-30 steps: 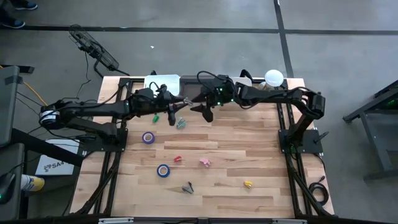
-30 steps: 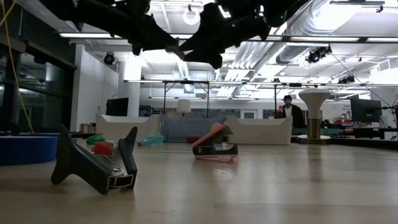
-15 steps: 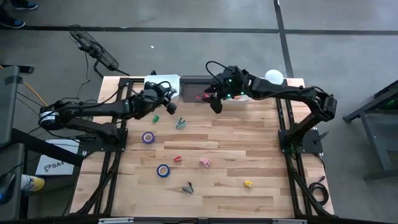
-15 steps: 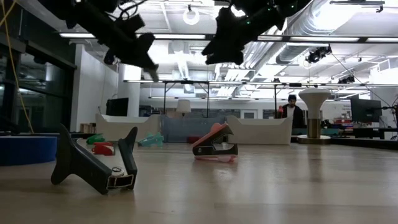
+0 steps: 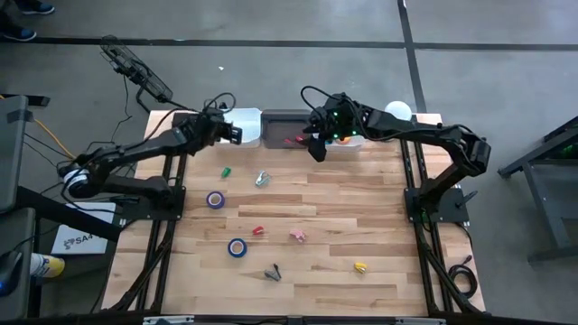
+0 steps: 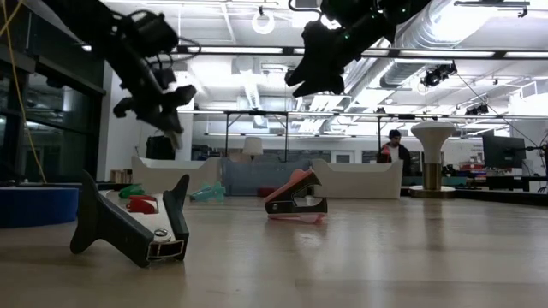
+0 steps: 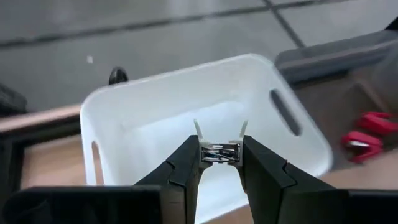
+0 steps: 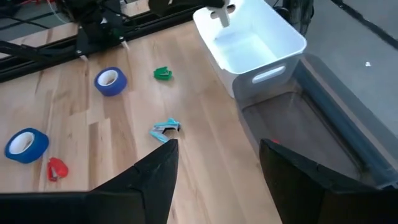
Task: Pick and place Stapler, Stapler remover, tape
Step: Put the gray staple remover into the left white bin, then put the blue staple remover into the left white bin
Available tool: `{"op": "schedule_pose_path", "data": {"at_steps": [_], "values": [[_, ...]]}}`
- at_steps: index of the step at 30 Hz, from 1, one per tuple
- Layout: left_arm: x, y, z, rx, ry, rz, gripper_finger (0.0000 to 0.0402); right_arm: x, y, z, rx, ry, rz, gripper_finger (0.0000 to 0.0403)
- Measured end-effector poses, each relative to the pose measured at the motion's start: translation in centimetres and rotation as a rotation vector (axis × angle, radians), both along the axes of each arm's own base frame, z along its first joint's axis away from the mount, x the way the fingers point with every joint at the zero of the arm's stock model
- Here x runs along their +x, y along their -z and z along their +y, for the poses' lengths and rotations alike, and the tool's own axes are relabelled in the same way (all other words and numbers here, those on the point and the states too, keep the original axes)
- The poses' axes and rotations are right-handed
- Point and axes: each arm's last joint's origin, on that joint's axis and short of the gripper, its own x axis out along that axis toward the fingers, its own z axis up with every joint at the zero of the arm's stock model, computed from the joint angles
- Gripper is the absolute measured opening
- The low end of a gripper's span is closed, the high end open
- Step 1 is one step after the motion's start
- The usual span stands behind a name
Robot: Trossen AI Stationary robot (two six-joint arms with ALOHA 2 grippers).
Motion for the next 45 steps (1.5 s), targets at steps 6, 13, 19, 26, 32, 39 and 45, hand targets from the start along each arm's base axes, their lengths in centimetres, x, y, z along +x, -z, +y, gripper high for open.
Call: {"op": "schedule_pose_path", "data": {"at_steps": [6,13,19,26,32,39,45], "values": [[-1.2,2.4,3.1,-0.181,-0.066,-0.053,0.0090,0.0,0.0,0.0,-0.004,0.008,0.003,0.0217],[-1.9,3.9,4.6,-0.272,-0.092,-0.055,0.0090,-0.1,0.1,0.0,0.000,0.007,0.011,0.0217],[-1.9,3.9,4.6,-0.270,-0.105,-0.071,0.0115,-0.1,0.1,0.0,0.001,0.008,0.013,0.0216],[-1.8,3.9,4.6,-0.280,-0.077,-0.075,0.0125,-0.1,0.1,-0.1,-0.014,0.031,0.021,0.0216],[-1.8,3.9,4.6,-0.280,-0.071,-0.073,0.0127,-0.1,0.1,-0.1,-0.023,0.035,0.024,0.0216],[-1.8,3.6,4.5,-0.273,-0.049,-0.072,0.0128,-0.1,0.2,-0.1,-0.022,0.034,0.031,0.0217],[-1.3,1.4,4.8,-0.240,0.029,-0.082,0.0129,-0.3,0.3,-0.4,-0.016,0.042,0.040,0.0217]]}}
